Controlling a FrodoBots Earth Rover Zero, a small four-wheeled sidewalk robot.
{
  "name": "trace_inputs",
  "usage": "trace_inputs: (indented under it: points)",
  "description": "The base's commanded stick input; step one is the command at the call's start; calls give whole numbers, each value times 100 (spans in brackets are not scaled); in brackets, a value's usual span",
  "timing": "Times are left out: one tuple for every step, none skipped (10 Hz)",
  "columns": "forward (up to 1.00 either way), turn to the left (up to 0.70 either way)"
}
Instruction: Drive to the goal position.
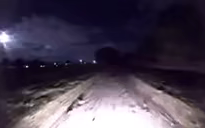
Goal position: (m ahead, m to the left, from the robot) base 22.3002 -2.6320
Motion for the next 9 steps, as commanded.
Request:
trace_inputs:
  points:
    - [85,0]
    - [85,0]
    - [85,-5]
    - [85,-17]
    - [85,-33]
    - [85,-28]
    - [85,-23]
    - [85,-13]
    - [85,-3]
